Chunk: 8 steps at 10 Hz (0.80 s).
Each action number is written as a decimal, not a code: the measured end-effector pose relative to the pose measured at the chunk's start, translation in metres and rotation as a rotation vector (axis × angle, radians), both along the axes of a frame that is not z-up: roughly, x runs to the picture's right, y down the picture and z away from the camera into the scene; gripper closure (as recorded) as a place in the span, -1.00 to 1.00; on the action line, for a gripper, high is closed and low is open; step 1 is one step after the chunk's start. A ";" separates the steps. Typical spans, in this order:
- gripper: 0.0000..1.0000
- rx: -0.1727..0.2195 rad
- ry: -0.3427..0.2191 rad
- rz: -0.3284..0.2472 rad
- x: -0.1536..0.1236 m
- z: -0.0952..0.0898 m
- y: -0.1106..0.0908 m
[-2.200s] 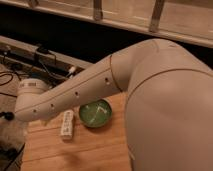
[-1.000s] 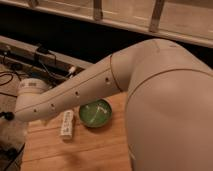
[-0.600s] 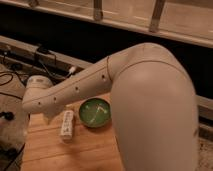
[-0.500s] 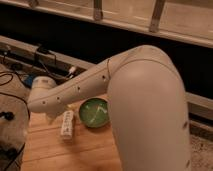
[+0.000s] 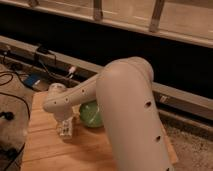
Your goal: Place the bottle in the ceramic bowl
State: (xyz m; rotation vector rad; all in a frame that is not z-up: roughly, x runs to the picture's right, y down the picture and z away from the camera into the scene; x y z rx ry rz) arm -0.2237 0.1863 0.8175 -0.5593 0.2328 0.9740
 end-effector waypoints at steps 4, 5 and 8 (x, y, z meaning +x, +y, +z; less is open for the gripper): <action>-0.60 0.034 0.021 0.040 -0.001 -0.023 -0.003; -0.60 0.044 0.022 0.045 -0.003 -0.037 -0.008; -0.60 0.076 0.020 0.060 -0.009 -0.079 -0.024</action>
